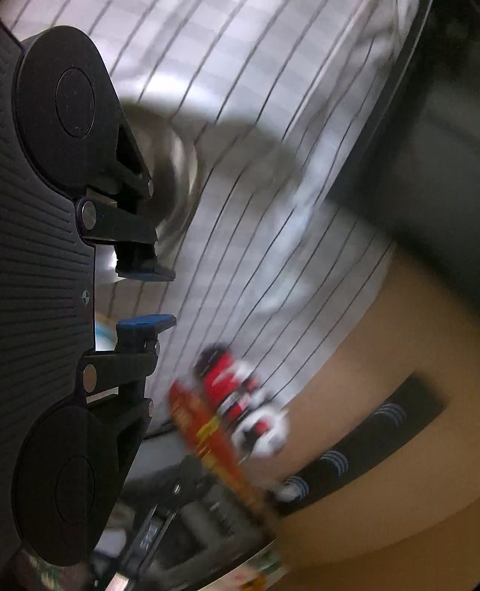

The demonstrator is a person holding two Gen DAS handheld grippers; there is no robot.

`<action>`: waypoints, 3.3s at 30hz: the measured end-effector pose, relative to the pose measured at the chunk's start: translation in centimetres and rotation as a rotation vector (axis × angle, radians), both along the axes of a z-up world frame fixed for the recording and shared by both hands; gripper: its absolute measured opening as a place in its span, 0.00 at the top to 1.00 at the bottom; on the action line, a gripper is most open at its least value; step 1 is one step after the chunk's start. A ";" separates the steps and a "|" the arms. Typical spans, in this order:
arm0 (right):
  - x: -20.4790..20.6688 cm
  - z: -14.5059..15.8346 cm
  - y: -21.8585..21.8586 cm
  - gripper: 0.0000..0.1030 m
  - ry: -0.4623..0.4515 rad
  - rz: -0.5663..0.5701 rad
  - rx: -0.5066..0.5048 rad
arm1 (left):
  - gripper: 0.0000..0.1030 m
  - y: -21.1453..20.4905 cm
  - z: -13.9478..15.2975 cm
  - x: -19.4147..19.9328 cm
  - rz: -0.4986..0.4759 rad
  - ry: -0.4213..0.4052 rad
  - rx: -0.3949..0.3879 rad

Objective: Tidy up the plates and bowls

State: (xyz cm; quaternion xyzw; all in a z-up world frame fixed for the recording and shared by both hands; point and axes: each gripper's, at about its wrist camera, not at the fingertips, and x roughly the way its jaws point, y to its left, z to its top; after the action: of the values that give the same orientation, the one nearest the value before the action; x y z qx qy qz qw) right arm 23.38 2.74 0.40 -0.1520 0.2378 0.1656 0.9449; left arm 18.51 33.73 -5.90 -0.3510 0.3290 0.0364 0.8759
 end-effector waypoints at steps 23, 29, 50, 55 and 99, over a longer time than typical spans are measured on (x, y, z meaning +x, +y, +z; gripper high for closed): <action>4.2 -10.2 -10.3 0.48 0.348 0.074 -0.005 | 0.55 -10.1 -2.5 7.8 -0.149 0.372 0.298; 6.2 -12.4 -11.4 0.48 0.565 0.099 0.159 | 0.52 -10.0 -4.1 7.9 -0.139 0.412 0.226; 7.2 -16.6 -11.4 0.42 0.893 0.086 0.395 | 0.50 -10.9 -6.4 7.5 -0.144 0.477 0.105; 6.6 -16.6 -9.3 0.41 0.914 0.174 0.307 | 0.50 -9.0 -6.5 4.4 -0.071 0.483 0.024; 4.3 -16.0 -8.4 0.36 0.901 0.118 0.210 | 0.36 -9.5 -6.6 3.8 -0.148 0.423 -0.025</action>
State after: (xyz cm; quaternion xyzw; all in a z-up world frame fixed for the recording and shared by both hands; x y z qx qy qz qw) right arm 27.67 -5.62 -15.55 0.0185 0.5973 0.2917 0.7469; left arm 22.36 24.24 -12.54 -0.3215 0.5305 0.0409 0.7832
